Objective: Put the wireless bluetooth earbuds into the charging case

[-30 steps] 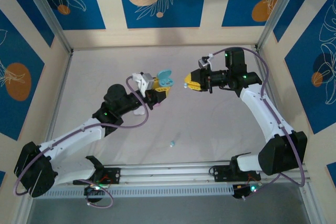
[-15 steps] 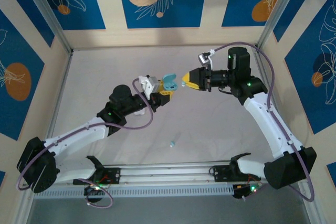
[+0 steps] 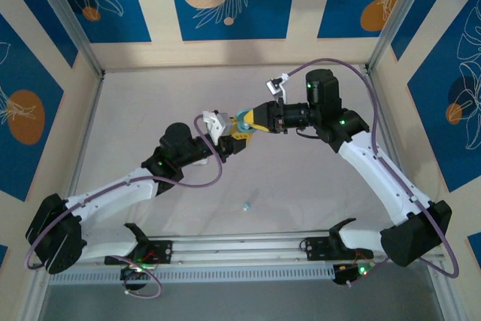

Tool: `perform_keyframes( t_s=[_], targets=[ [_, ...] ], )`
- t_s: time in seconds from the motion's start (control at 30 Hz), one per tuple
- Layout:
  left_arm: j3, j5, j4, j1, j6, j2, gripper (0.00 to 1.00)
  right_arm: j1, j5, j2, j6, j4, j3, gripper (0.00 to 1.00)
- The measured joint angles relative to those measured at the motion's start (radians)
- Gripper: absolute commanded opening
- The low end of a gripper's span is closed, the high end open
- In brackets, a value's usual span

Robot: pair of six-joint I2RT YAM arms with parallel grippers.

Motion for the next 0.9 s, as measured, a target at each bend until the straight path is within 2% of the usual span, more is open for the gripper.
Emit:
perform_keyframes(
  t_s=[0.47, 0.9],
  targets=[
    [0.002, 0.006, 0.015, -0.006, -0.001, 0.000, 0.22, 0.044, 0.109, 0.022, -0.066, -0.065, 0.034, 0.23],
    [0.002, -0.011, 0.024, -0.006, -0.011, 0.000, 0.22, 0.102, 0.262, 0.030, -0.170, -0.161, 0.098, 0.24]
  ],
)
